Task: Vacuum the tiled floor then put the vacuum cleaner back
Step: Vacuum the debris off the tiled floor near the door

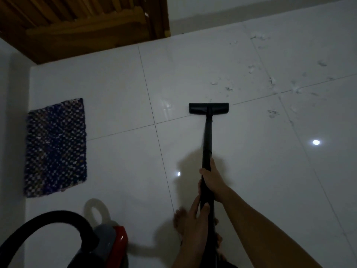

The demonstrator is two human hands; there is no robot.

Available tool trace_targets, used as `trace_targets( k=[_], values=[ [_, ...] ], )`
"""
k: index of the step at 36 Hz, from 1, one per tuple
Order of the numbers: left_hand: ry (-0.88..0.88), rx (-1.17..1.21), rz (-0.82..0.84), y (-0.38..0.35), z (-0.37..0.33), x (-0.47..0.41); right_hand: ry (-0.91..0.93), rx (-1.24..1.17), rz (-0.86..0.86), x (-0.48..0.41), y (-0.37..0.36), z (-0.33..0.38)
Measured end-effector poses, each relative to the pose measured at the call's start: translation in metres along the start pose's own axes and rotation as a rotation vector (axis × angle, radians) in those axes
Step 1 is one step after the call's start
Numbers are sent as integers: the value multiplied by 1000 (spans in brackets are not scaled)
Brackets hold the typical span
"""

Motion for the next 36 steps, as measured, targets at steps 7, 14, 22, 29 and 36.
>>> trace_targets(
  k=[7, 14, 22, 29, 36],
  values=[
    [16, 57, 72, 8, -45, -36, -20, 98, -42, -54, -14, 32],
    [-6, 25, 114, 6, -86, -59, -12, 170, -67, -91, -13, 62],
    [-61, 15, 120, -5, -149, -78, -9, 173, -60, -138, -7, 108],
    [-48, 104, 101, -19, -204, -99, -33, 213, -14, -184, 1, 150],
    [-57, 116, 58, -36, -266, -137, -10, 268, 34, -245, 12, 200]
  ],
)
Point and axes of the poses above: each hand's wrist, its own x-axis away from the middle knuckle, its own y-axis out of the back of the hand, z = x × y, the point moved 4 cm from there along -x, towards the middle knuckle, and after that the axes turned 11 degrees about y, right-handed, at the moved point
